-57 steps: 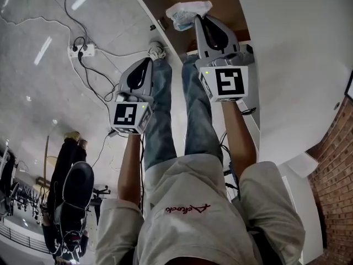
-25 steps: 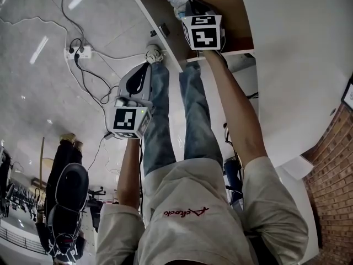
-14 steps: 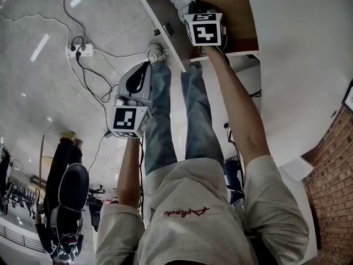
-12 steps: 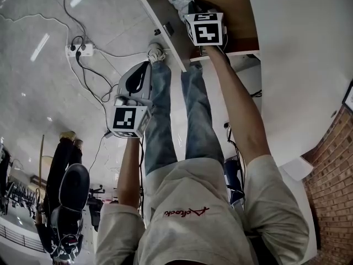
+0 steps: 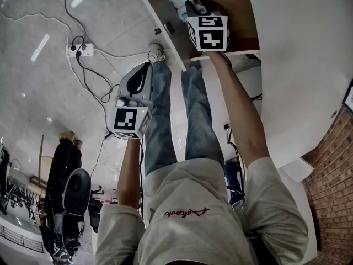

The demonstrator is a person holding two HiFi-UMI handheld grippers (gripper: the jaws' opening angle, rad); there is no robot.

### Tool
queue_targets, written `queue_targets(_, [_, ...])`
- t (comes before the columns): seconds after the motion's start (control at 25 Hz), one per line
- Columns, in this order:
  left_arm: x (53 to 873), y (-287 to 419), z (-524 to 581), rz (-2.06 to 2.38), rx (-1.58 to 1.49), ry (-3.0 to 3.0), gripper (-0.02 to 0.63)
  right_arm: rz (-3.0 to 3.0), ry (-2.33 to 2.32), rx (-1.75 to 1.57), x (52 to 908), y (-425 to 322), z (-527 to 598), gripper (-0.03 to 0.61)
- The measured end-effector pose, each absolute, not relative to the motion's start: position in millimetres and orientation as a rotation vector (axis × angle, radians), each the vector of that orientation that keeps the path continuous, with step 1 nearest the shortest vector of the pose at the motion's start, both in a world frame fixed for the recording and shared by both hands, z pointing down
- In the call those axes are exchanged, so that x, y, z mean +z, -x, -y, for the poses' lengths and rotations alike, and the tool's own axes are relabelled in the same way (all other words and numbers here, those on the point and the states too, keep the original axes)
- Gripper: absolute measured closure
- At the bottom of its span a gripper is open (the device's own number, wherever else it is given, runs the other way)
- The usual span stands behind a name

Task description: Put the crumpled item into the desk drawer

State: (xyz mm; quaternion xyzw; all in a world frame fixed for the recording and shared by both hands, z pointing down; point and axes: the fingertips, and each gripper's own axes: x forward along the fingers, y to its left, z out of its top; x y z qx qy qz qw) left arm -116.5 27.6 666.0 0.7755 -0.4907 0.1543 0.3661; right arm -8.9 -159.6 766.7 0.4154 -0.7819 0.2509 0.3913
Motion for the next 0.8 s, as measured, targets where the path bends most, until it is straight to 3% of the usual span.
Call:
queue_targets(0.24, [666,116,-32,1.263,0.403,-1.976,0.604,2.040,-1.107,0.566,745,11,156,0.467])
queue_targets(0.56, [658,114,-31,1.276,0.394,-2.006,0.604,2.081,-1.097,0.548,731,12,143,0.560])
queue_targets(0.8, [650,115,-30,1.305,0.368,-1.994,0.604,2.128,-1.092,0.541,717,12,133,0.566])
